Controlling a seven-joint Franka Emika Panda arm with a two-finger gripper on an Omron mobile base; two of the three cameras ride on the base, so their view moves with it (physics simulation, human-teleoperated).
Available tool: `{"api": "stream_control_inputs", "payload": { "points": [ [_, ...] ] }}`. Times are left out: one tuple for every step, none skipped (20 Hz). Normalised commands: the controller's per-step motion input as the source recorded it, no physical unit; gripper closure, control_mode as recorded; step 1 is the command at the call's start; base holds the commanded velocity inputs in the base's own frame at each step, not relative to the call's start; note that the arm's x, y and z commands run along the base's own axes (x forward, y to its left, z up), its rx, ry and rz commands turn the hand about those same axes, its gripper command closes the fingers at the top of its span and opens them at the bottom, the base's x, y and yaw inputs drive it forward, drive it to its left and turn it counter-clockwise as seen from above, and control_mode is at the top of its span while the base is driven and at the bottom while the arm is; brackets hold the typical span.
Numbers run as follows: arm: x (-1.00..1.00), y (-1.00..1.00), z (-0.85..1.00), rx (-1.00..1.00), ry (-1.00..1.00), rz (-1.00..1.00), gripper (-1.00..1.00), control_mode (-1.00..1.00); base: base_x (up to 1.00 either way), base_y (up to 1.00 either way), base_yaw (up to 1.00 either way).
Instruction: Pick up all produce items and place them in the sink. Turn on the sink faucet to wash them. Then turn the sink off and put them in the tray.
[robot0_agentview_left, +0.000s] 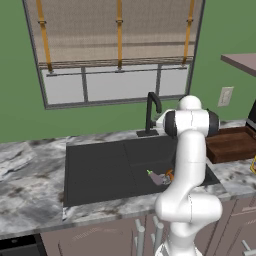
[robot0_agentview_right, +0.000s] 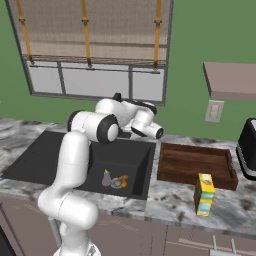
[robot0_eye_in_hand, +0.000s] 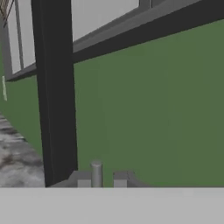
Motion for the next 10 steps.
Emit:
{"api": "stream_control_inputs", "payload": {
  "points": [
    [0.00, -0.68, -0.26, 0.11, 0.07, -0.02, 1.00, -1.00, 0.00, 0.00, 0.00],
    [0.00, -0.70, -0.26, 0.12, 0.07, -0.02, 1.00, -1.00, 0.00, 0.00, 0.00],
    [0.00, -0.65, -0.28, 0.10, 0.08, -0.02, 1.00, -1.00, 0.00, 0.00, 0.00],
    [0.00, -0.64, -0.31, 0.10, 0.07, -0.02, 1.00, -1.00, 0.00, 0.00, 0.00],
    [0.00, -0.67, -0.31, 0.12, 0.07, -0.02, 1.00, -1.00, 0.00, 0.00, 0.00],
    [0.00, -0.66, -0.31, 0.12, 0.07, -0.02, 1.00, -1.00, 0.00, 0.00, 0.00],
    [0.00, -0.66, -0.35, 0.11, 0.08, -0.03, 1.00, -1.00, 0.00, 0.00, 0.00],
    [0.00, -0.63, -0.35, 0.10, 0.09, -0.03, 1.00, -1.00, 0.00, 0.00, 0.00],
    [0.00, -0.63, -0.37, 0.10, 0.09, -0.03, 1.00, -1.00, 0.00, 0.00, 0.00],
    [0.00, -0.65, -0.38, 0.10, 0.09, -0.03, 1.00, -1.00, 0.00, 0.00, 0.00]
  ]
}}
